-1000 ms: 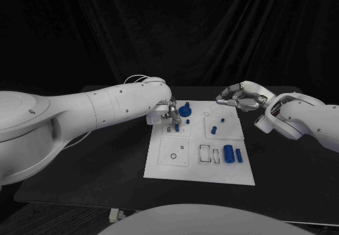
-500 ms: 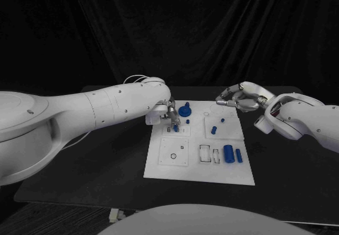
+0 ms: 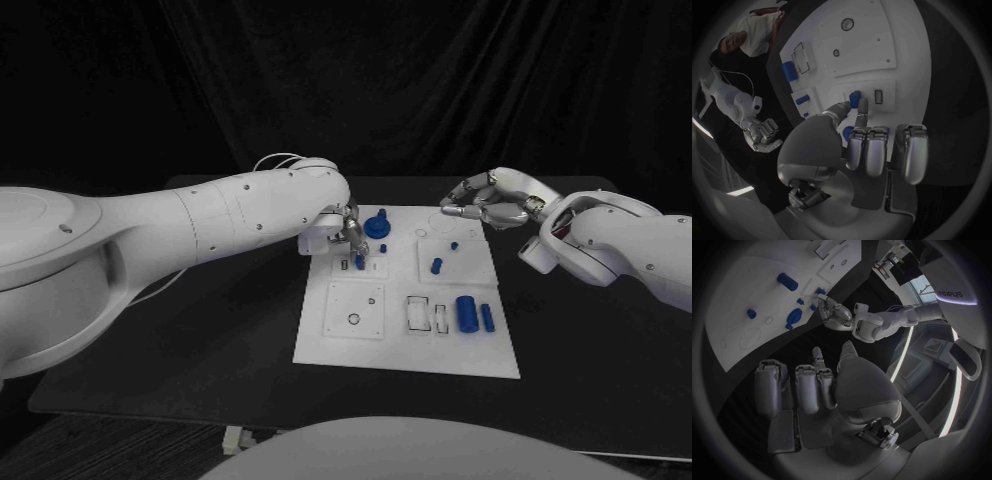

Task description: Assemble the parts on the task board

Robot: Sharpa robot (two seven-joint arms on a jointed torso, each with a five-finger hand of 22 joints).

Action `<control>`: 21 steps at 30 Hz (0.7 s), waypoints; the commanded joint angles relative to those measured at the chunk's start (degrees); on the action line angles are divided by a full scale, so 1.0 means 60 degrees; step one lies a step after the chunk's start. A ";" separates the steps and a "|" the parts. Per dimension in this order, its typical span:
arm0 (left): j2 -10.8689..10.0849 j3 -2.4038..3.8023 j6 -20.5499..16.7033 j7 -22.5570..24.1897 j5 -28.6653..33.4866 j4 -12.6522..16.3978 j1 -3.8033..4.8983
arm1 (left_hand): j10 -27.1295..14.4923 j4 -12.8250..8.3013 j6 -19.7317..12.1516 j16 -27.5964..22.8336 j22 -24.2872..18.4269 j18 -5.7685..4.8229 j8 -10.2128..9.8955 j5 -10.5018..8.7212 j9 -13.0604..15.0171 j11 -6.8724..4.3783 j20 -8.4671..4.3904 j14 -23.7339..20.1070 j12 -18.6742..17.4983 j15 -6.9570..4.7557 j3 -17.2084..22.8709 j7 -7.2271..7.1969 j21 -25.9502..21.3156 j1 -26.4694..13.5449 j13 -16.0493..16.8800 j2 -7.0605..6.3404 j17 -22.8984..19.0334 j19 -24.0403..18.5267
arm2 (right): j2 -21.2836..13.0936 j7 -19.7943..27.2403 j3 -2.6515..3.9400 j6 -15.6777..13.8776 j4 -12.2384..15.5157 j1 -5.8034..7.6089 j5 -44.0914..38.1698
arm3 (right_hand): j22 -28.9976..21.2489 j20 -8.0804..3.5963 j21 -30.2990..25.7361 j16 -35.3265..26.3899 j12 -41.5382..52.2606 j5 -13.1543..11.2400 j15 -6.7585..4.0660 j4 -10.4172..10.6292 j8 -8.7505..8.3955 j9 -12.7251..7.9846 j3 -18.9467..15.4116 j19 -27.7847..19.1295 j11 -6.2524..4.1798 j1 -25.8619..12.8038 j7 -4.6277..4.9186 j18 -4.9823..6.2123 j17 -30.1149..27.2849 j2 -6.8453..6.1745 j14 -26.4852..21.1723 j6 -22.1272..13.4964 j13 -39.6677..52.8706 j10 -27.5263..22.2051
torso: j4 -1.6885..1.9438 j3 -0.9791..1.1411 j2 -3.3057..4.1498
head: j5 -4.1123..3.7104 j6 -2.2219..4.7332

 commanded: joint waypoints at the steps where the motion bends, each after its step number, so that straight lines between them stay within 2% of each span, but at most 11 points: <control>1: 0.0049 0.0009 0.0020 0.0116 0.0083 -0.0023 -0.0032 | 0.0994 -0.0452 -0.0032 0.0025 0.1548 0.0082 0.0024 0.0031 0.0007 -0.0081 -0.0054 0.1009 0.0034 -0.0068 0.0483 -0.0042 -0.0063 0.0024 0.2515 0.0094 0.2516 0.0301 | -0.0015 -0.0129 0.0006 0.0091 0.0014 -0.0026 -0.0030 | 0.2049 0.0036 -0.0029 -0.0061 -0.0046 0.0029 0.0071 0.0006 -0.0022 -0.0015 -0.0048 0.0206 0.0070 0.0103 0.0030 0.0198 0.1132 -0.0024 0.0560 0.0016 0.2109 0.0755 | 0.0000 0.0005 0.0009 | -0.0008 -0.0002; 21: 0.0135 0.0009 0.0050 0.0104 0.0083 -0.0129 -0.0125 | 0.0994 -0.0457 -0.0049 0.0025 0.1521 0.0090 0.0014 0.0030 0.0019 -0.0077 -0.0054 0.1009 0.0034 -0.0066 0.0518 -0.0036 -0.0088 0.0024 0.2515 0.0109 0.2516 0.0281 | -0.0033 -0.0136 0.0006 0.0126 0.0017 -0.0040 -0.0030 | 0.2046 0.0039 -0.0038 -0.0063 -0.0050 0.0031 0.0074 0.0008 -0.0022 -0.0015 -0.0055 0.0200 0.0073 0.0116 0.0032 0.0200 0.1129 -0.0022 0.0558 0.0019 0.2100 0.0748 | -0.0004 0.0003 0.0012 | -0.0001 -0.0002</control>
